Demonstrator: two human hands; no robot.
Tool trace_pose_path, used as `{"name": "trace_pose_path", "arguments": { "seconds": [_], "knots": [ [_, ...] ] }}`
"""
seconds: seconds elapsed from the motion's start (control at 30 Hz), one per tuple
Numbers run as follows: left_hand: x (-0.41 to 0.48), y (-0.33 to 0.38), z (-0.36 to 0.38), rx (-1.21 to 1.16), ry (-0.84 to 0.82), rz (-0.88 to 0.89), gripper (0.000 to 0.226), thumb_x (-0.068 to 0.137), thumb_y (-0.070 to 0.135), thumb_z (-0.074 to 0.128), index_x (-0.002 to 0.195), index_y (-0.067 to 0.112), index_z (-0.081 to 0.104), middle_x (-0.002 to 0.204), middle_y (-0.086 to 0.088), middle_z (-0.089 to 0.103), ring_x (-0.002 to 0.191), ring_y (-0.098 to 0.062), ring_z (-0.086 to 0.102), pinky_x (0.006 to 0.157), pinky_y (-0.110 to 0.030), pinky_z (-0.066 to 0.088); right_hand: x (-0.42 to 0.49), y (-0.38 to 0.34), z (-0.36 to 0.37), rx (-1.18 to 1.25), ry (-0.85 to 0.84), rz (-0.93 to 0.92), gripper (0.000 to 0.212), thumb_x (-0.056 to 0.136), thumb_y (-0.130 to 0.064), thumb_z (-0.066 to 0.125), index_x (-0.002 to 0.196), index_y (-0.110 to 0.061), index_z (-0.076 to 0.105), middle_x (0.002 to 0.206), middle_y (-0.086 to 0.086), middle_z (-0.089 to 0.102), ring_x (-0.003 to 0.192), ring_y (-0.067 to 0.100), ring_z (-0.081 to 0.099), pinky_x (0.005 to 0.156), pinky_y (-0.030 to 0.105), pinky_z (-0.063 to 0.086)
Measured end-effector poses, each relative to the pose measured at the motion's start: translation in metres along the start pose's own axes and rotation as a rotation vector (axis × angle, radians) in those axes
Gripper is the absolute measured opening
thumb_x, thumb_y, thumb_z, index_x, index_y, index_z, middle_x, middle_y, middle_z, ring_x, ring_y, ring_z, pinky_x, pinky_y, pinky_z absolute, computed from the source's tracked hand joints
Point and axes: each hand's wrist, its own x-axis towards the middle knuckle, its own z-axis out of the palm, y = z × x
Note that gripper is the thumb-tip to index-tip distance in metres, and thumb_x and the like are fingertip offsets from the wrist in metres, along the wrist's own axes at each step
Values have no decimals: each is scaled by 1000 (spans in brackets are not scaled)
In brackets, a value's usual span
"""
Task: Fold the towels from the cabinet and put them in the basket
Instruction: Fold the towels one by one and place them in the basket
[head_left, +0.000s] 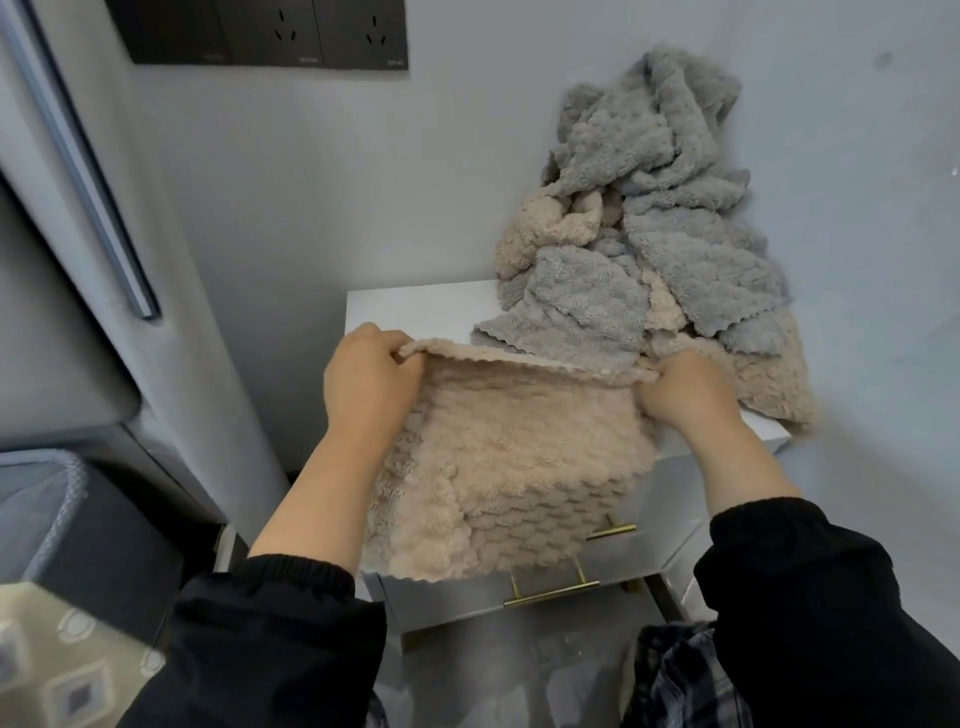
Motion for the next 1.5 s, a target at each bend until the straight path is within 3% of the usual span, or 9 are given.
{"name": "trace_pose_path", "arguments": {
  "seconds": [0.1, 0.2, 0.4, 0.57, 0.7, 0.97, 1.1, 1.3, 1.5],
  "knots": [
    [0, -1, -1, -68, 48, -132, 27, 86, 16, 50, 59, 14, 50, 59, -1, 49, 57, -21, 40, 49, -27, 25, -2, -3, -4, 246, 228, -130, 30, 88, -21, 65, 60, -17, 53, 54, 7, 45, 53, 22, 43, 49, 28, 26],
    [3, 4, -7, -361, 4, -255, 23, 89, 8, 46, 77, 10, 65, 66, -7, 64, 54, -21, 54, 52, -28, 44, -5, -10, -12, 538, 402, -163, 37, 89, -14, 61, 54, -12, 47, 48, 7, 46, 39, 14, 40, 44, 28, 26],
    [12, 6, -13, -1183, -185, -701, 21, 99, 8, 38, 96, 4, 59, 93, -12, 71, 86, -20, 71, 79, -29, 56, 2, -14, -2, 1102, 72, -23, 19, 97, -15, 53, 80, -8, 59, 79, 13, 68, 68, 17, 72, 60, 26, 57],
    [19, 2, -8, -1397, -273, -663, 35, 99, 17, 30, 131, 6, 41, 121, -9, 66, 118, -21, 57, 104, -38, 33, 18, -21, 9, 1054, -25, -57, 25, 93, -28, 58, 73, -18, 69, 97, 7, 71, 98, 21, 67, 89, 36, 53],
    [30, 6, -9, -1482, -280, -545, 24, 99, 26, 28, 94, 20, 51, 119, -5, 68, 126, -16, 49, 104, -44, 20, 18, -35, 4, 1203, 18, -155, 23, 88, -32, 58, 73, -24, 73, 104, -9, 70, 111, 10, 60, 98, 32, 44],
    [18, -13, -1, -1235, -222, -785, 18, 93, 26, 56, 80, 16, 62, 84, -4, 68, 89, -17, 67, 95, -37, 46, 8, -32, 4, 1339, -63, 39, 16, 88, 0, 59, 77, -10, 65, 73, 2, 66, 72, 14, 60, 68, 27, 46],
    [8, -20, -9, -1085, -224, -750, 5, 89, 10, 62, 85, 13, 64, 89, -6, 64, 91, -22, 68, 82, -33, 55, -5, -14, 0, 1226, -104, 64, 22, 85, 8, 58, 78, -12, 64, 80, 5, 62, 70, 11, 55, 70, 28, 44],
    [-2, -26, -31, -946, -306, -686, 25, 92, 0, 49, 89, 12, 71, 105, -11, 63, 94, -26, 66, 75, -32, 56, -22, 2, -8, 1238, -157, 16, 21, 86, 12, 54, 82, -7, 61, 77, 9, 56, 61, 12, 47, 56, 21, 39],
    [-13, -20, -48, -547, -403, -513, 29, 87, -2, 48, 80, 10, 73, 84, -5, 66, 70, -17, 62, 61, -23, 52, -43, 13, 2, 1079, -146, 31, 22, 82, 12, 60, 78, -9, 63, 73, 7, 58, 59, 14, 49, 55, 22, 39]
  ]
}}
